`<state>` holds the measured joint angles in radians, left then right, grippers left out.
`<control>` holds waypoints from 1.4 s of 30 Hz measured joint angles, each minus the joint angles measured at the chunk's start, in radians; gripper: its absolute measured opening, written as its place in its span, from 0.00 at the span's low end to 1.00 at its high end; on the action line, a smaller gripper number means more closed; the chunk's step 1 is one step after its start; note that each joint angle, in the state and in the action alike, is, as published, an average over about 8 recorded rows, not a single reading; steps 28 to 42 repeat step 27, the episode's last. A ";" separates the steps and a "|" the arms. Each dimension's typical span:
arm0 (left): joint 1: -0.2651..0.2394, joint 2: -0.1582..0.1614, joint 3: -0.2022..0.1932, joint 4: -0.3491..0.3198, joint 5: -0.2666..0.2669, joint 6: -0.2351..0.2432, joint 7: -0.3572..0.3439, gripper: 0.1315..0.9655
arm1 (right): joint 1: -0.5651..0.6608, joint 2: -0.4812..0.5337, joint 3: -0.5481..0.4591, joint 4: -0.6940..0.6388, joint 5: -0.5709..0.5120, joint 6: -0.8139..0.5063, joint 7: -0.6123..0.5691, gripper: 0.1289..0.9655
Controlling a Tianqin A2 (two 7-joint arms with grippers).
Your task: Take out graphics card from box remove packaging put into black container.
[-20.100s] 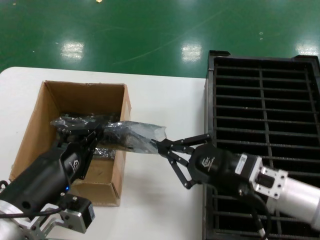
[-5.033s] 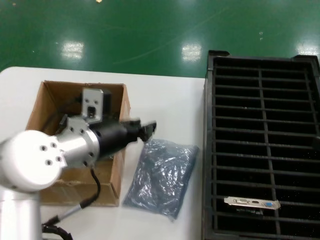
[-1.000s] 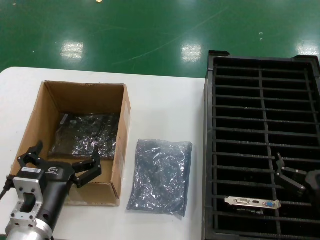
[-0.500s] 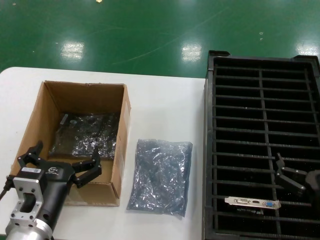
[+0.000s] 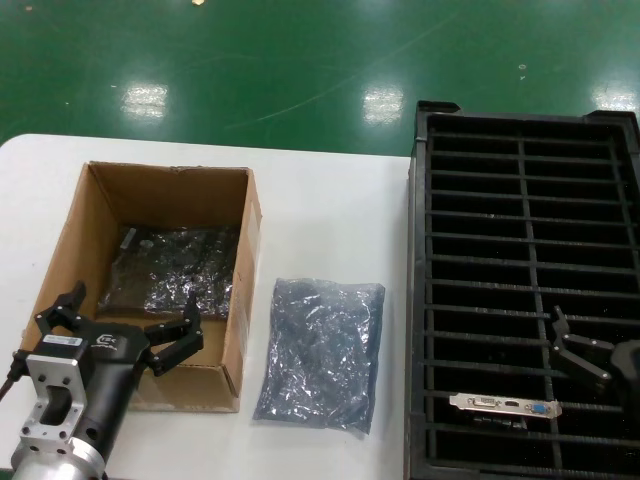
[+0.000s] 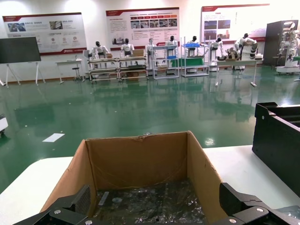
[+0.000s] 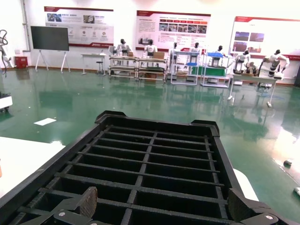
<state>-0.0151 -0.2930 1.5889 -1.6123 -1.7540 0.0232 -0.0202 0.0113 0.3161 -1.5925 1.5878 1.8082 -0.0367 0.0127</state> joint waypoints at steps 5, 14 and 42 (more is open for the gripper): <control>0.000 0.000 0.000 0.000 0.000 0.000 0.000 1.00 | 0.000 0.000 0.000 0.000 0.000 0.000 0.000 1.00; 0.000 0.000 0.000 0.000 0.000 0.000 0.000 1.00 | 0.000 0.000 0.000 0.000 0.000 0.000 0.000 1.00; 0.000 0.000 0.000 0.000 0.000 0.000 0.000 1.00 | 0.000 0.000 0.000 0.000 0.000 0.000 0.000 1.00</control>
